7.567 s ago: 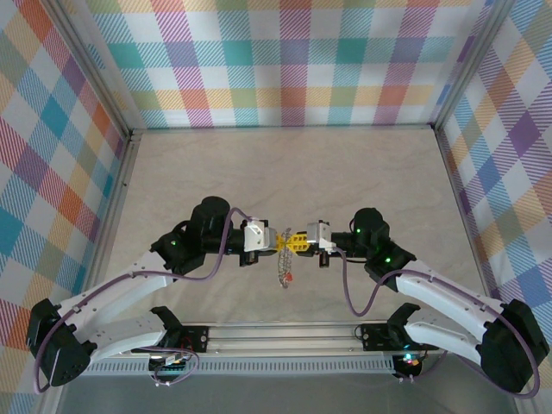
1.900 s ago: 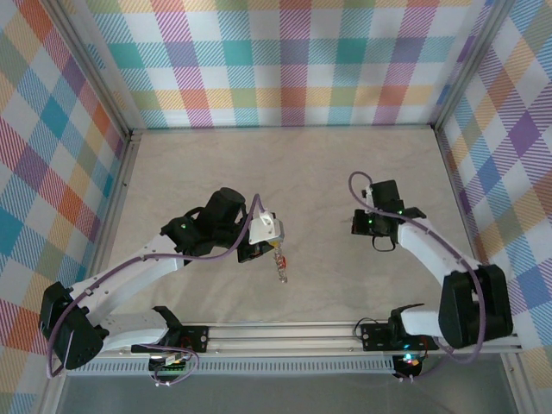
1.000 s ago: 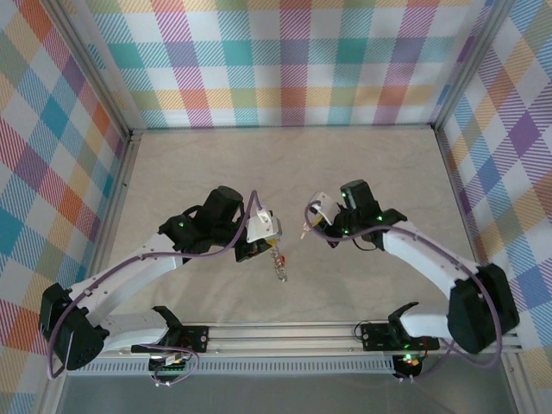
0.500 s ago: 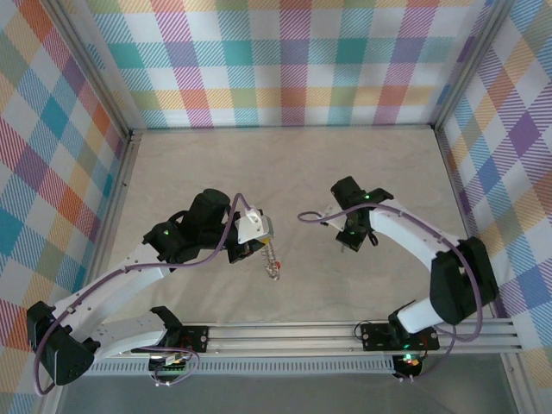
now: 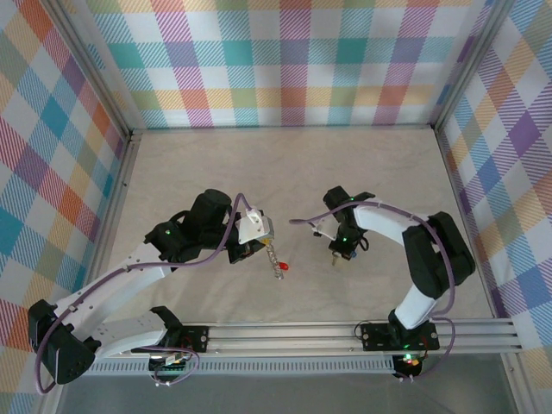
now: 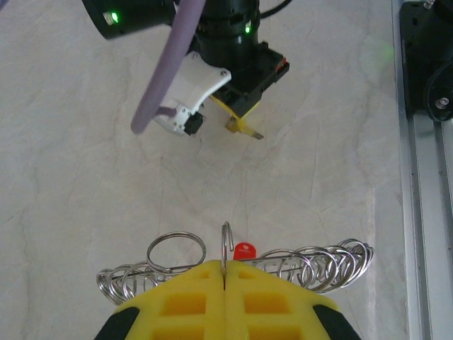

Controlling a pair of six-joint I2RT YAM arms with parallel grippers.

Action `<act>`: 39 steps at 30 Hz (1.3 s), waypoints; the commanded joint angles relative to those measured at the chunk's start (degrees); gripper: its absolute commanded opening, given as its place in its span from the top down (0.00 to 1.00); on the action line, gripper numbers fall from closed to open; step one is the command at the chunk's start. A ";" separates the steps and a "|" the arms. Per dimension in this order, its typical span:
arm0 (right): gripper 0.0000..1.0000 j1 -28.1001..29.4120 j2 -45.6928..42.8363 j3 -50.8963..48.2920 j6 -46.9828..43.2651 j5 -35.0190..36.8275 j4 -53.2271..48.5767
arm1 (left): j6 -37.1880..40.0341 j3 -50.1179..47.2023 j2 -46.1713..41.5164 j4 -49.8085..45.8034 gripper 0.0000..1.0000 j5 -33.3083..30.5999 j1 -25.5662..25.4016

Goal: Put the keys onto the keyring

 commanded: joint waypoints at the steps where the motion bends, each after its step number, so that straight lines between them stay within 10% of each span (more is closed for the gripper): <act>1: 0.96 0.28 -0.06 -1.83 2.13 -6.99 5.86 | -0.89 -0.47 -0.75 0.87 1.00 0.60 0.86; 9: 0.80 0.19 -2.30 -2.52 2.89 -9.89 7.62 | -1.06 -0.51 -0.43 1.12 1.00 0.64 0.80; 39: 0.67 -3.64 -3.76 -4.86 1.21 -15.31 7.81 | -0.67 -1.18 -0.91 1.37 1.00 0.72 0.87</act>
